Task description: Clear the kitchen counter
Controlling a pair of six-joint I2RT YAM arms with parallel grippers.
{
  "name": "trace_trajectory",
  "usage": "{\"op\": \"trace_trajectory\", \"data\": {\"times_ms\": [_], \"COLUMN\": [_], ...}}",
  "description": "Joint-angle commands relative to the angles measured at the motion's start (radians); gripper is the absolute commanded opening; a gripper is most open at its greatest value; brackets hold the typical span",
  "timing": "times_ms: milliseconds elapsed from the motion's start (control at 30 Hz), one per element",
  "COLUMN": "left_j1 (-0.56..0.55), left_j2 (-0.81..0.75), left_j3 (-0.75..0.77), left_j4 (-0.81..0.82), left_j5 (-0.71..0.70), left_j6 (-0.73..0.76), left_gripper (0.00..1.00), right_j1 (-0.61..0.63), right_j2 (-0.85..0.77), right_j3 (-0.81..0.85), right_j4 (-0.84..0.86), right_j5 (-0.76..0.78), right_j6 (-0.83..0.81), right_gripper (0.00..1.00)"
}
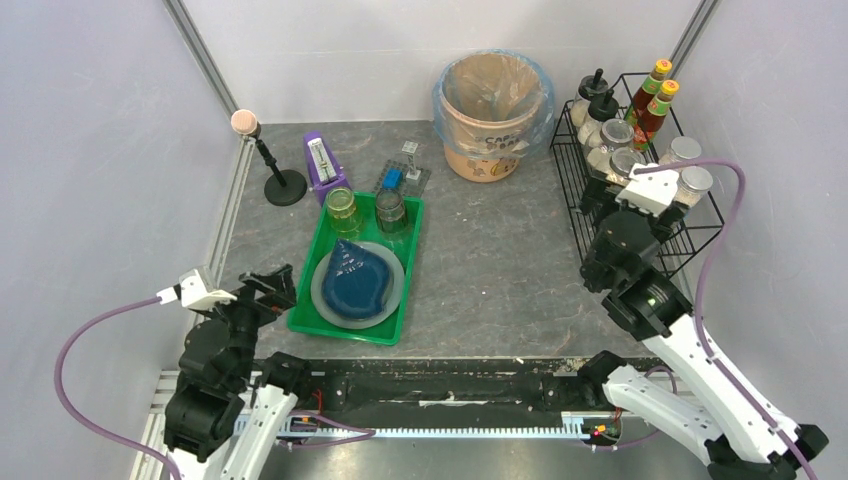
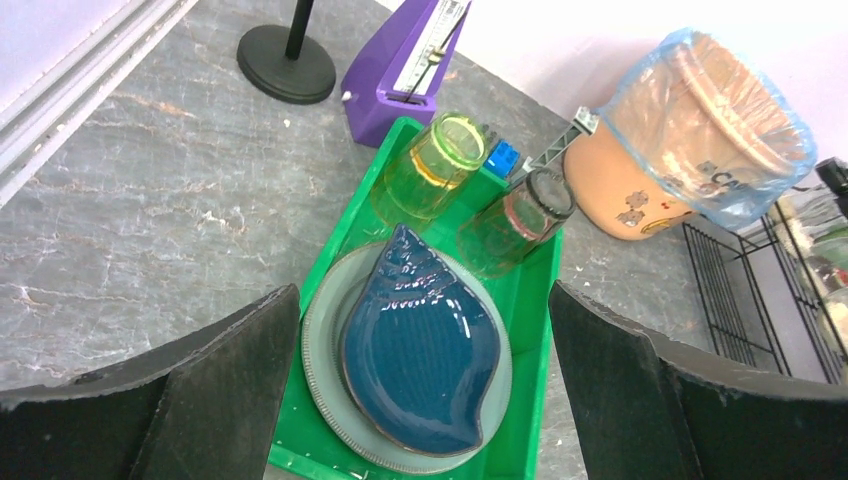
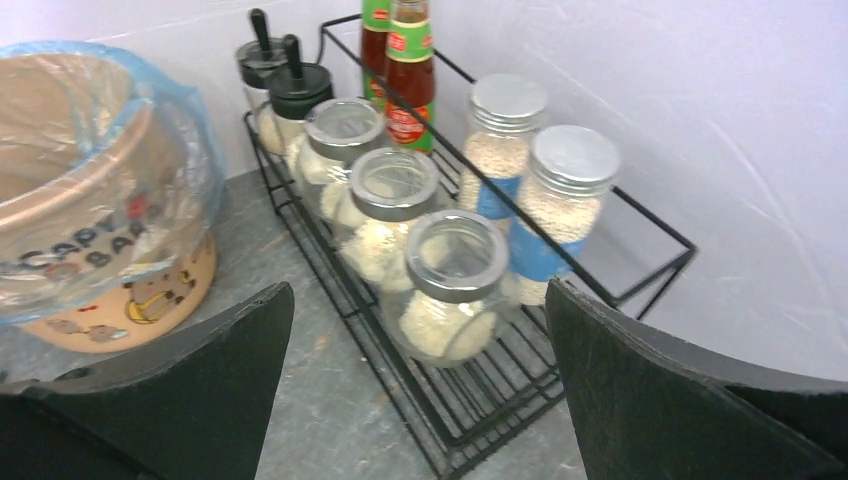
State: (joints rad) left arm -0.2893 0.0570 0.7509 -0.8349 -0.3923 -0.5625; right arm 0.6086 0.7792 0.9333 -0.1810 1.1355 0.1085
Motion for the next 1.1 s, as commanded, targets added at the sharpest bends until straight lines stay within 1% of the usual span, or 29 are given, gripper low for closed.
{"op": "trace_trajectory", "data": {"times_ms": [0,200,367,533,667,800,900,1067], "left_j1": [0.001,0.001,0.001,0.001,0.002,0.001,0.001,0.000], "left_j2": [0.093,0.198,0.275,0.312,0.288,0.234,0.179,0.089], "left_j3": [0.098,0.208,0.310,0.396,0.454,0.488,0.491,0.460], "left_j4": [0.025,0.022,-0.004,-0.013,-0.013,-0.018,-0.015,0.032], "left_j5": [-0.014,0.052,0.076,0.104,0.096,0.069,0.041,0.044], "left_j6": [0.030,0.091,0.156,0.226,0.280,0.316,0.331,0.387], "left_gripper": [0.99,0.99,1.00,1.00,1.00,1.00,1.00,1.00], "right_j1": [-0.017,-0.018,-0.017,-0.015,-0.010,-0.007,-0.007,0.000], "right_j2": [-0.098,-0.293,-0.447,-0.599,-0.699,-0.774,-0.837,-0.859], "right_j3": [-0.052,-0.126,-0.158,-0.229,-0.252,-0.243,-0.224,-0.185], "right_j4": [0.077,0.052,0.005,-0.018,-0.058,-0.104,-0.114,-0.140], "right_j5": [0.062,0.077,0.080,0.063,0.026,-0.004,-0.016,-0.025], "right_j6": [-0.141,-0.168,-0.173,-0.181,-0.173,-0.157,-0.167,-0.195], "right_gripper": [0.98,0.98,0.98,0.98,0.98,0.98,0.98,0.98]}}
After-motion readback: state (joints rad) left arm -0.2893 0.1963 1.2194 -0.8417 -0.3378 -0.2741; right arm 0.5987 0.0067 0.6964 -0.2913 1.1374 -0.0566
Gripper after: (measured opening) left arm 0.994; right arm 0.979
